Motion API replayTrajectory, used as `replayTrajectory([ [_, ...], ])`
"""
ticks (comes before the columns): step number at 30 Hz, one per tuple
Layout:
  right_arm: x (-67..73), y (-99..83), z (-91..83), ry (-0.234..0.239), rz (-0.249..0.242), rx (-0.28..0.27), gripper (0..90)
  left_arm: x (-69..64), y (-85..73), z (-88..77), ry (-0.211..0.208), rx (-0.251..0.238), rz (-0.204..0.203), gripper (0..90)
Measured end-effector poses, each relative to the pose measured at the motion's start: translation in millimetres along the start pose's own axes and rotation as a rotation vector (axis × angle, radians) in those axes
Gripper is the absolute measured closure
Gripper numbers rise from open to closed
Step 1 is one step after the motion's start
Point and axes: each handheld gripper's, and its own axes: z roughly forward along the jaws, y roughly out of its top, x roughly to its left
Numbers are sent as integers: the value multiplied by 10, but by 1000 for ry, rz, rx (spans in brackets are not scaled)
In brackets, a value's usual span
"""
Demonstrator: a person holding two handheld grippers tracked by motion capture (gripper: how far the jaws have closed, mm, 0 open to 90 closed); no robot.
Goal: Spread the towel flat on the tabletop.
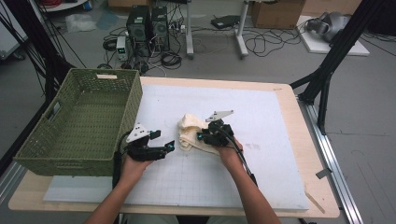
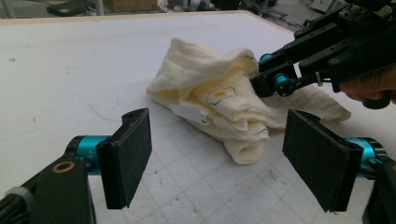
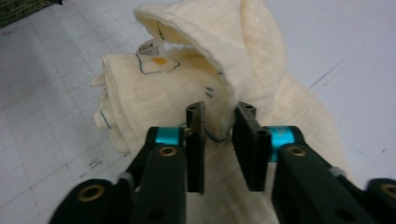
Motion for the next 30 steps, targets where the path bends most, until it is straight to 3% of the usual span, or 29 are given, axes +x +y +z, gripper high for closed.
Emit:
replayTrajectory([
  [3,-17,13,-43,9,-15,-11,867,2,-8,7,-2,4,-5,243],
  [10,-198,121,-243,-57,-4,-60,871,11,-10,13,-3,7,-7,248],
  [18,-680,283,-326,-230,31,15,871,15,-15,21,-5,7,-15,253],
  [20,-809,269,-327,-282,44,39,872,14,-16,22,-8,11,-15,253],
  [24,-1051,133,-327,-353,120,86,872,11,-16,19,-11,7,-19,253],
  [26,-1127,80,-339,-409,142,117,872,11,-16,22,-13,6,-22,253],
  [30,-1200,50,-419,-494,165,116,866,13,-19,25,-14,12,-21,253],
])
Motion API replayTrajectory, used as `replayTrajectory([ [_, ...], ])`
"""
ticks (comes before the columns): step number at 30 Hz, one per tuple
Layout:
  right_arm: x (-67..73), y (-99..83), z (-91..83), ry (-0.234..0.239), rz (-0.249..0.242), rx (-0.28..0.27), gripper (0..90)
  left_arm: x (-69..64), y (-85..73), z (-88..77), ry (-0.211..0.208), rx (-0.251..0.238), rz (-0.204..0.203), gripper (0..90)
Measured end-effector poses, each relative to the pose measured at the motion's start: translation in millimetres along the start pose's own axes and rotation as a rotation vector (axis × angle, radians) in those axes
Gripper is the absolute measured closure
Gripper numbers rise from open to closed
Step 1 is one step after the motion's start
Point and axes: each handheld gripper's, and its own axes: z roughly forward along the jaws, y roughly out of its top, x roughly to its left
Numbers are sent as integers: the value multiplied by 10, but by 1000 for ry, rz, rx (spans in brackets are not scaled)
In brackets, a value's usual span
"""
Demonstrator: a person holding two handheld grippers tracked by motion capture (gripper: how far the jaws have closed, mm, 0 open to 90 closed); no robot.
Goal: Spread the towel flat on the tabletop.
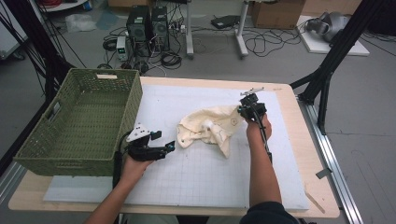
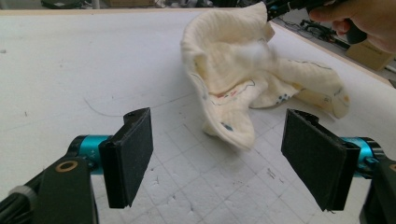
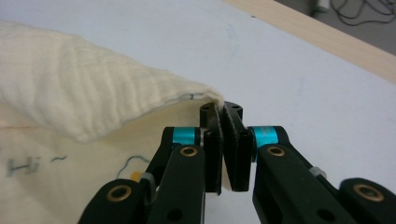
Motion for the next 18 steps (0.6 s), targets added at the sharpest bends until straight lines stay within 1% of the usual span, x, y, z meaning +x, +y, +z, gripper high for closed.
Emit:
replayTrajectory([
  [2,-13,-17,-7,6,9,5,799,-1,0,-1,0,0,0,254],
  [4,12,-23,-36,21,-6,2,734,-1,1,-3,1,-3,-2,255],
  [5,29,-23,-62,23,-23,-4,707,-1,2,-5,2,-2,-1,255],
  [6,41,-25,-95,28,-31,-14,681,-2,1,-5,2,-2,0,255],
  [9,65,-64,-212,78,-26,-60,641,-7,5,-11,2,-2,2,255],
  [11,117,-121,-300,133,-35,-86,604,-7,6,-12,3,-2,3,255],
  [12,157,-153,-338,151,-39,-93,593,-7,5,-11,4,-1,3,255],
  [13,201,-185,-371,169,-54,-100,583,-6,5,-10,4,-1,4,255],
  [14,250,-217,-403,197,-61,-110,562,-6,4,-9,4,-1,4,255],
  [17,416,-306,-480,292,-48,-134,539,-9,5,-6,3,-3,3,255],
  [18,474,-330,-487,320,-54,-141,533,-11,5,-4,4,-3,4,256],
])
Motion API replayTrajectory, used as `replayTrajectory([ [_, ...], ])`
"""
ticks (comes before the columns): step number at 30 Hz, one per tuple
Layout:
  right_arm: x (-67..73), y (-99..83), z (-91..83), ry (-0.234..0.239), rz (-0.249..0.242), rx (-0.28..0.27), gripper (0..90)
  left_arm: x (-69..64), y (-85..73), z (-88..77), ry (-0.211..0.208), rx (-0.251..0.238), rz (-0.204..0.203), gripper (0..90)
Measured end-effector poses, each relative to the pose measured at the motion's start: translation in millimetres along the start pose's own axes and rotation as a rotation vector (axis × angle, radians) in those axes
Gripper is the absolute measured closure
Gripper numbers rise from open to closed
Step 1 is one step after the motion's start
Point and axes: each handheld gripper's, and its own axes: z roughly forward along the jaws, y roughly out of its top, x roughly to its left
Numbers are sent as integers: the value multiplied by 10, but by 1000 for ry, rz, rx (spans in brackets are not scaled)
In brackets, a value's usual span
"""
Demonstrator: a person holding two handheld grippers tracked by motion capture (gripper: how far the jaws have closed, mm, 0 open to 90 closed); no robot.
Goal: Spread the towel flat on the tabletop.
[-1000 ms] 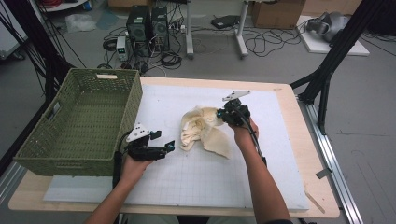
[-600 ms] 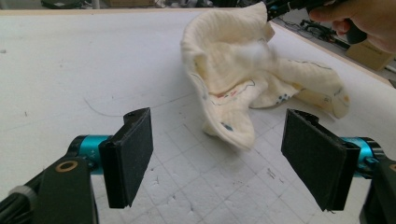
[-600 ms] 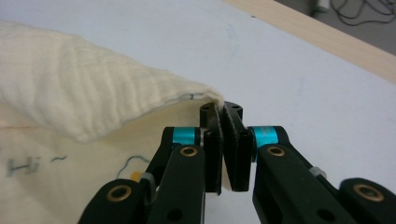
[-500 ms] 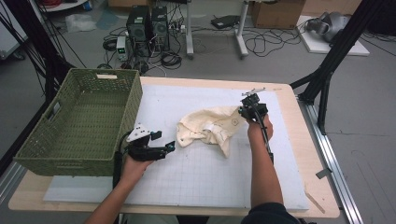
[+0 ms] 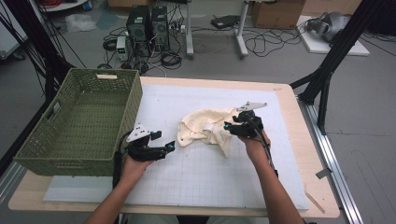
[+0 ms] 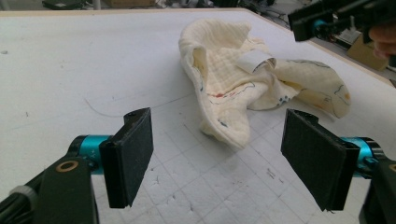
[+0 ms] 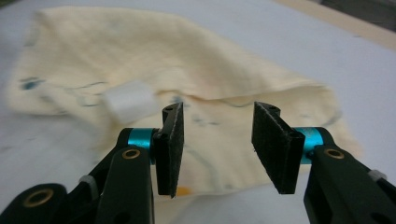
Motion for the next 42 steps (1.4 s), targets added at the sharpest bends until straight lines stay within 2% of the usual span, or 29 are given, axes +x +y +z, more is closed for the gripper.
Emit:
replayTrajectory([
  [3,208,-31,70,93,-17,5,498,-3,-1,5,-1,2,0,257],
  [4,248,-32,102,103,-34,14,484,-4,-1,4,-1,2,1,257],
  [5,302,-34,152,107,-54,36,467,-4,-1,5,-1,2,2,258],
  [8,397,-70,335,61,-119,119,488,0,0,2,2,2,2,258],
  [10,401,-115,433,27,-151,167,561,5,0,-6,1,2,0,258],
  [11,390,-136,466,36,-144,191,595,6,1,-9,1,2,0,258],
  [12,367,-147,472,56,-136,177,658,6,1,-11,2,3,0,258],
  [13,366,-146,456,63,-128,185,733,5,0,-11,1,4,0,258],
  [14,373,-146,442,82,-160,189,800,4,-1,-12,0,5,1,258],
  [15,381,-146,427,99,-165,196,823,3,-1,-12,0,6,1,258],
  [20,455,-194,311,201,-179,217,831,0,0,-15,0,3,5,258],
  [25,519,-353,114,274,-176,205,831,-21,3,-13,1,1,4,259],
  [27,525,-431,10,290,-176,195,828,-27,4,-13,-6,1,9,267],
  [28,521,-468,-42,289,-170,186,817,-29,5,-13,-10,3,16,275],
  [29,511,-503,-88,282,-164,177,768,-38,6,-10,-15,2,17,284],
  [31,473,-557,-162,248,-136,129,581,-57,17,-6,-27,3,34,311],
  [33,415,-585,-234,226,-98,79,463,-88,39,-6,-38,1,59,320],
  [37,309,-633,-364,154,-62,10,351,-149,99,-3,-58,2,122,359],
  [40,242,-677,-443,114,-61,-10,330,-195,137,21,-79,17,164,408],
  [42,198,-697,-489,95,-57,-20,328,-223,166,53,-99,26,173,415],
])
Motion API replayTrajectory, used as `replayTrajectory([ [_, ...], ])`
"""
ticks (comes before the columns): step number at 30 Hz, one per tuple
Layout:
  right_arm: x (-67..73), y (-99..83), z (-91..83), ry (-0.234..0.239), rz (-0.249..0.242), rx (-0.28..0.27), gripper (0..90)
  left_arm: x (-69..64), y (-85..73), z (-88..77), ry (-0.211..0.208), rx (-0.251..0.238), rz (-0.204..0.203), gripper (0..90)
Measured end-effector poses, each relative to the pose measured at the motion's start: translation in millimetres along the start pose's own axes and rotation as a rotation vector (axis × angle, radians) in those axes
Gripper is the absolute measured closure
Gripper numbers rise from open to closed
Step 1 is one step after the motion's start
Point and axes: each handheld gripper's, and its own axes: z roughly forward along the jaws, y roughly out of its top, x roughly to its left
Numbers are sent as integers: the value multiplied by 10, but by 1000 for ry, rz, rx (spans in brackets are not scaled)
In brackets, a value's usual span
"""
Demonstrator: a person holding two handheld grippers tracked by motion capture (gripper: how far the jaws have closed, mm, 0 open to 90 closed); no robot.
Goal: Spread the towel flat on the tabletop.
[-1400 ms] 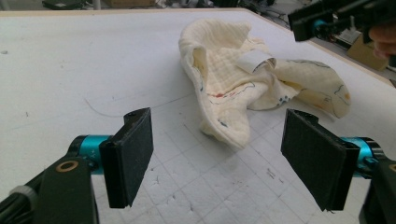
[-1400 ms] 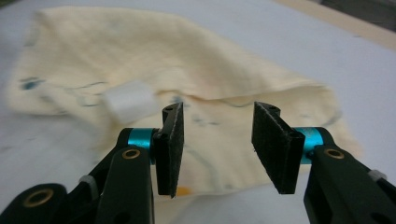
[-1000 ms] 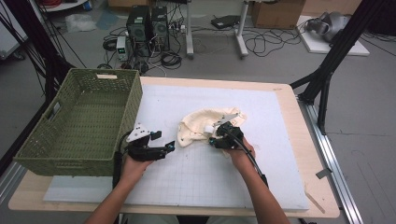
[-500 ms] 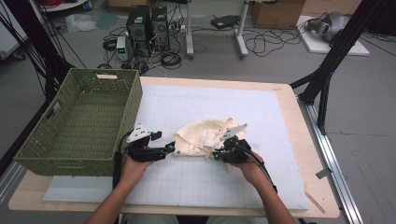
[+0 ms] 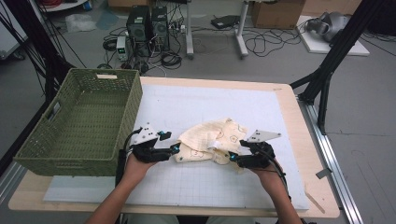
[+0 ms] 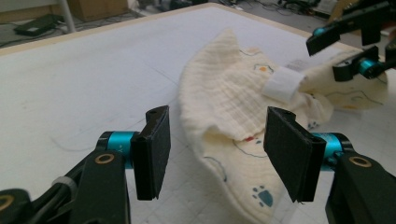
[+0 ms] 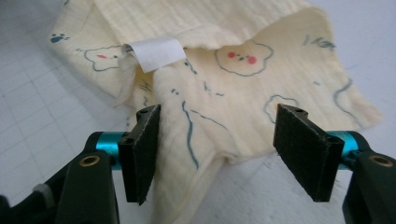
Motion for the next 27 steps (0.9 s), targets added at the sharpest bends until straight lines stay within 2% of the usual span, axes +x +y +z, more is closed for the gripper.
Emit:
replayTrajectory([
  [4,-56,-19,-88,-37,7,-15,328,-43,86,94,-30,11,9,386],
  [6,-80,-27,-124,-52,3,-26,331,-62,133,156,-40,28,19,364],
  [9,-114,-40,-160,-100,-6,-25,332,-104,189,272,-67,54,39,355],
  [12,-149,-56,-173,-120,-10,-16,336,-177,218,422,-84,90,57,355],
  [14,-161,-63,-170,-116,-9,-15,336,-231,225,519,-101,115,71,355],
  [17,-149,-58,-157,-115,-15,-13,339,-315,243,636,-126,124,93,360],
  [21,-146,-55,-145,-108,-16,-10,341,-387,271,779,-130,155,120,360],
  [27,-169,-58,-159,-100,5,-26,345,-469,280,936,-89,197,171,330],
])
